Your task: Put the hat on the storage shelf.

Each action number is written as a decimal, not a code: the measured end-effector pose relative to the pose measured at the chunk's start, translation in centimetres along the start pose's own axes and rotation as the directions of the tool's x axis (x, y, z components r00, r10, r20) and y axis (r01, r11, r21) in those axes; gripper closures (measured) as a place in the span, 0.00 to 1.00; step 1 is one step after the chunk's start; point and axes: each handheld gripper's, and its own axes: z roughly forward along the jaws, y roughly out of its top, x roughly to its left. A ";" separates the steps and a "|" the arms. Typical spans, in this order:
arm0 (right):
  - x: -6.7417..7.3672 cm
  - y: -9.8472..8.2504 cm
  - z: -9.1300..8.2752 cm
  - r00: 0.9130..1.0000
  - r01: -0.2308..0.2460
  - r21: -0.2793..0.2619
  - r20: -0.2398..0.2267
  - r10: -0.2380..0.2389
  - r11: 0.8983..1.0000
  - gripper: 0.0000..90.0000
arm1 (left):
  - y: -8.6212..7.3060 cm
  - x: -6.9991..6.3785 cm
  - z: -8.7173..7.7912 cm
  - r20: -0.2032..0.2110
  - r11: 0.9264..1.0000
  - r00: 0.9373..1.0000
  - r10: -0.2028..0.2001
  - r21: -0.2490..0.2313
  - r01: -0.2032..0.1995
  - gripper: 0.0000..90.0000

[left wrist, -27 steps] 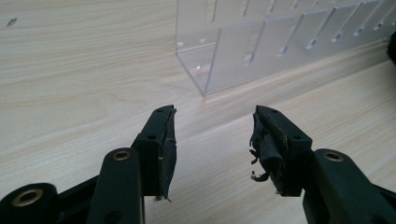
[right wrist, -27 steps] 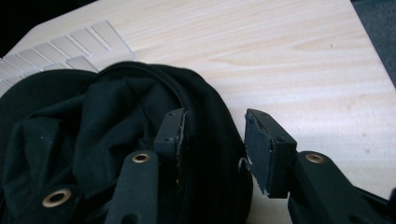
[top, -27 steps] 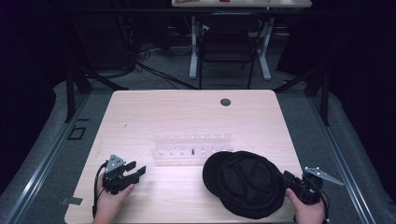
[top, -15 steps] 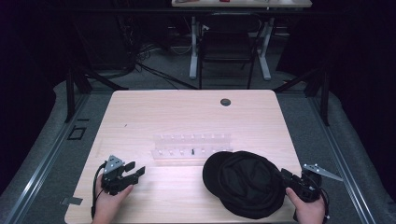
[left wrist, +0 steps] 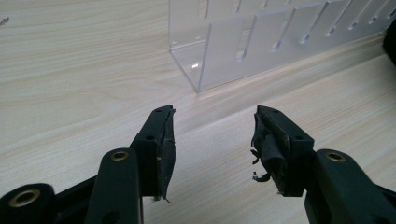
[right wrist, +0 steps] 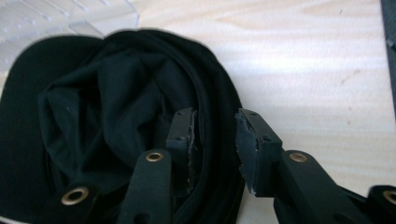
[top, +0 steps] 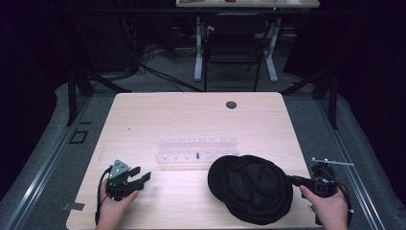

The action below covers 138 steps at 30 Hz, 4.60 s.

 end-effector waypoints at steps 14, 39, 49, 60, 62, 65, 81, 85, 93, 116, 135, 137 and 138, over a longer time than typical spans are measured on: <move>-0.7 -1.9 1.0 0.998 -0.003 0.140 0.064 -0.006 0.990 0.83 | -0.3 0.2 -0.6 -0.009 1.000 1.000 -0.009 -0.012 0.009 0.53; -2.3 2.1 2.5 0.998 -0.022 0.190 0.063 0.011 0.981 0.91 | -0.4 0.2 -0.5 -0.014 1.000 1.000 -0.005 0.000 0.005 0.53; -2.4 2.8 3.0 0.997 -0.032 0.256 0.075 0.013 0.966 0.87 | -0.4 0.1 -0.4 -0.014 1.000 1.000 -0.004 0.004 0.004 0.53; -2.5 3.7 3.9 0.994 -0.047 0.365 0.106 0.009 0.930 0.86 | -0.4 0.2 -0.4 -0.017 1.000 1.000 -0.002 -0.003 0.002 0.53; -2.3 3.8 4.0 0.993 -0.040 0.374 0.115 -0.004 0.926 0.87 | -0.4 0.2 -0.4 -0.018 1.000 1.000 -0.001 -0.002 0.001 0.53; -2.2 3.8 4.3 0.994 -0.039 0.397 0.113 -0.007 0.917 0.91 | -0.4 0.2 -0.4 -0.017 1.000 1.000 -0.005 -0.001 0.005 0.53; -1.3 4.9 1.3 1.000 -0.020 0.364 0.016 0.015 0.931 0.98 | -0.4 0.3 -0.5 -0.020 1.000 1.000 -0.002 0.003 0.002 0.54; -0.5 5.4 0.0 1.000 -0.009 0.356 -0.009 0.013 0.934 0.98 | -0.4 0.3 -0.5 -0.022 1.000 1.000 -0.005 -0.002 0.005 0.54; 0.8 6.4 -1.7 0.996 -0.008 0.343 -0.082 0.039 0.939 0.98 | -0.4 0.3 -0.6 -0.023 1.000 1.000 -0.010 -0.002 0.010 0.54; 5.0 9.4 -4.4 0.971 -0.043 0.406 -0.198 0.134 0.913 0.98 | -0.4 0.4 -0.6 -0.027 1.000 1.000 -0.010 -0.002 0.010 0.54; 9.1 11.4 -7.6 0.946 0.017 0.336 -0.312 0.095 0.942 0.98 | -0.4 0.5 -0.7 -0.030 1.000 0.999 -0.011 -0.003 0.011 0.54; 9.4 11.5 -7.9 0.944 0.030 0.336 -0.320 0.085 0.941 0.98 | -0.4 0.5 -0.7 -0.031 1.000 0.999 -0.012 -0.006 0.012 0.54; 9.6 11.6 -8.1 0.942 0.025 0.329 -0.325 0.088 0.944 0.98 | -0.4 0.5 -0.8 -0.031 1.000 0.999 -0.012 -0.003 0.012 0.54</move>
